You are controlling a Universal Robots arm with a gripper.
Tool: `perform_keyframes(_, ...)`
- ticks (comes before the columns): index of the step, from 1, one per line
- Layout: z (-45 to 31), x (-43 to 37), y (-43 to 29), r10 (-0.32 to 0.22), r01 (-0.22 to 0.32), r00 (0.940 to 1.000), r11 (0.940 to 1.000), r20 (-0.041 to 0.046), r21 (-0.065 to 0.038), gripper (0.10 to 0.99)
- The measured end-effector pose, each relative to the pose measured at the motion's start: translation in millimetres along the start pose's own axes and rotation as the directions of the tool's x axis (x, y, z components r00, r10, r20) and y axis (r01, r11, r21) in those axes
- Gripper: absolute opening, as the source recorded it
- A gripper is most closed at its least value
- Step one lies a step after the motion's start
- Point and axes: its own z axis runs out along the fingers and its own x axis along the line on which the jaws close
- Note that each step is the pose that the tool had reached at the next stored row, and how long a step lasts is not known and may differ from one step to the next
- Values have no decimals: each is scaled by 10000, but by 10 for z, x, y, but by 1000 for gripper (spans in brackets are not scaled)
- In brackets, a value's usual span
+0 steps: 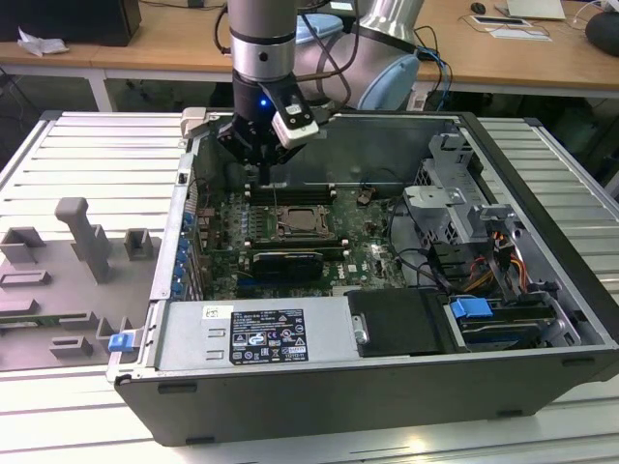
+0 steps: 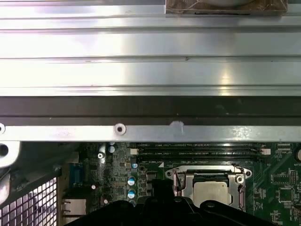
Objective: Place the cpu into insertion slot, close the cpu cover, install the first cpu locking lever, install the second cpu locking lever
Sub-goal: 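Install the first cpu locking lever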
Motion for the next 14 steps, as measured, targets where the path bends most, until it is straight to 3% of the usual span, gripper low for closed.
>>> perform_keyframes(9, 14, -209, 10, 3, -3, 10000, 10000, 0, 0, 106)
perform_keyframes(12, 24, -350, 11, 2, -2, 10000, 10000, 0, -7, 106)
perform_keyframes(14, 30, -353, 1, 1, -1, 10000, 9997, -2, -252, 106)
